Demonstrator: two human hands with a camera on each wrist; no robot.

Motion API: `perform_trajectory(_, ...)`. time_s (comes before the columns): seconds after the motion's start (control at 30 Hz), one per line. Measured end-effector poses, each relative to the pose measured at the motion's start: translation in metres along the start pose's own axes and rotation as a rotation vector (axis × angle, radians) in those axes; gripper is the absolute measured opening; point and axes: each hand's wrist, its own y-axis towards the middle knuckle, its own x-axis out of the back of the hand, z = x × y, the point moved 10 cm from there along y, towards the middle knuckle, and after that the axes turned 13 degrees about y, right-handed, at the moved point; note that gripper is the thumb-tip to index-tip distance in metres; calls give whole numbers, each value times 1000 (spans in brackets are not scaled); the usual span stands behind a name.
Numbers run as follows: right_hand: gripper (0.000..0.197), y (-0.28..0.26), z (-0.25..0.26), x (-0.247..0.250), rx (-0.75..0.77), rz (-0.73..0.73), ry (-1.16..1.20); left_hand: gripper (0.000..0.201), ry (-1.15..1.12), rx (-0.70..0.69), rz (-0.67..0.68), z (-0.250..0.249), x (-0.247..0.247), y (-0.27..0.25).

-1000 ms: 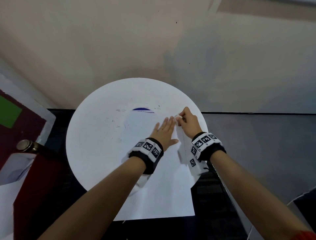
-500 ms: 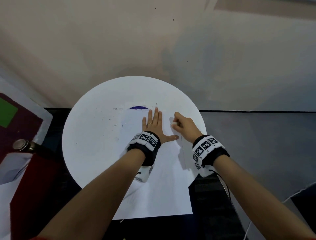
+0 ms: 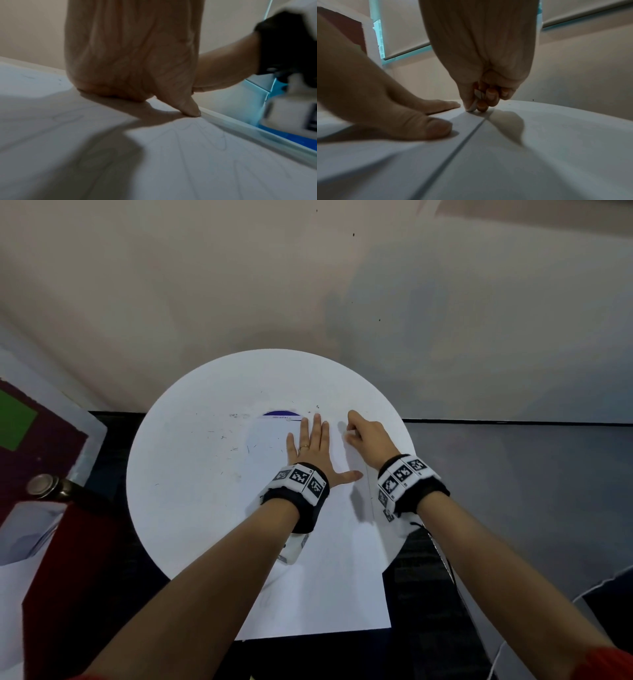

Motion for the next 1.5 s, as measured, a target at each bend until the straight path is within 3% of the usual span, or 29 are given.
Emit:
perform_trajectory(0.57, 16, 12, 10, -16, 25, 96, -32, 130, 0, 4, -7, 0, 1, -2)
perform_trajectory(0.9, 14, 24, 2, -3, -36, -16, -112, 131, -13, 5, 19, 0, 1, -2)
perform_trajectory(1.03, 8, 18, 18, -17, 4, -7, -24, 122, 10, 3, 10, 0, 2, -1)
perform_trajectory(1.17, 12, 19, 5, 7, -44, -61, -67, 131, -13, -2, 24, 1, 0, -2)
perform_trajectory(1.3, 12, 5, -4, 37, -49, -253, 203, 134, -11, -13, 10, -1, -1, 0)
perform_trajectory(1.4, 12, -9, -11, 24, -86, -280, 446, 134, 2, -13, 0, -1, -2, -3)
perform_trajectory(1.5, 10, -19, -19, 23, -72, -311, 503, 128, 9, -77, -60, -9, 7, -7)
